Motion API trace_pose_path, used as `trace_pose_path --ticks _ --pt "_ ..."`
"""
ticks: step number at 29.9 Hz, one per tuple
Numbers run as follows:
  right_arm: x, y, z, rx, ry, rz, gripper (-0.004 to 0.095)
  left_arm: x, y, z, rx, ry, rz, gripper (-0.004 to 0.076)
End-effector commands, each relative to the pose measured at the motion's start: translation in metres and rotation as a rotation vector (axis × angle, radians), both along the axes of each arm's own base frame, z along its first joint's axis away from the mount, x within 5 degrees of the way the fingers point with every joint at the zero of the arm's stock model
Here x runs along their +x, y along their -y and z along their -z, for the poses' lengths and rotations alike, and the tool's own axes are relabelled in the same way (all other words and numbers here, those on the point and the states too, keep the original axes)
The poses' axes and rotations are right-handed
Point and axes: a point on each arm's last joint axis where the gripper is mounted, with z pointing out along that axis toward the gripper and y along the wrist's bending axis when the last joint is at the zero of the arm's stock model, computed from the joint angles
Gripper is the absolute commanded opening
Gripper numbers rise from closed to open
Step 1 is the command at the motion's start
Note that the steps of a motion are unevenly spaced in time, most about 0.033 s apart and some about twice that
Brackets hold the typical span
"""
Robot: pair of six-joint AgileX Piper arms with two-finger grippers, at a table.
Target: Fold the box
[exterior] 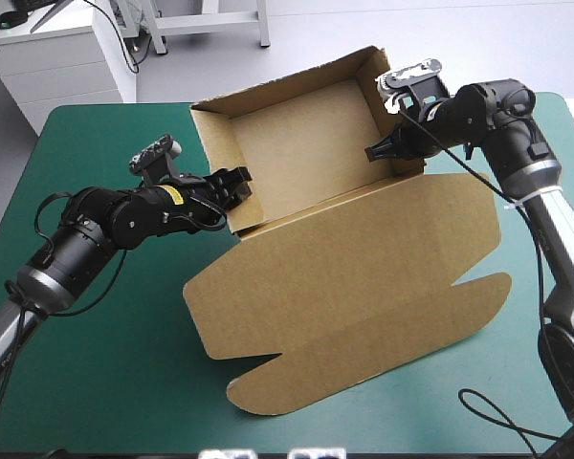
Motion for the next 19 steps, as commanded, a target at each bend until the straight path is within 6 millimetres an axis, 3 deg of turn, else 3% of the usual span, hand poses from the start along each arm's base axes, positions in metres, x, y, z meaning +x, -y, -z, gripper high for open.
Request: trace_pose_path --ticks 1,5,7,10,14,19 --pt "-0.0154 0.0025 -0.0371 0.071 0.144 -0.004 -0.0012 -0.0037 -0.0005 -0.0245 -0.075 0.098 -0.013 0.0421" --pt "-0.0154 0.0025 -0.0371 0.068 0.145 -0.007 -0.0012 -0.004 0.0004 -0.0249 -0.094 0.091 -0.013 0.0414" --pt "-0.0154 0.0025 -0.0371 0.063 0.147 -0.012 -0.0012 -0.0044 0.0014 -0.0253 -0.113 0.083 -0.014 0.037" --pt "-0.0154 0.0025 -0.0371 0.06 0.149 -0.015 -0.0012 -0.0043 0.0014 -0.0254 -0.104 0.091 -0.007 0.0244" --pt "-0.0148 0.004 -0.0368 0.038 0.155 -0.011 -0.0012 -0.0043 0.0009 -0.025 -0.055 0.119 0.026 0.0005" --pt "-0.0147 0.0052 -0.0364 0.023 0.155 -0.007 -0.0012 -0.0027 -0.0008 -0.0255 -0.01 0.157 0.035 -0.0008"
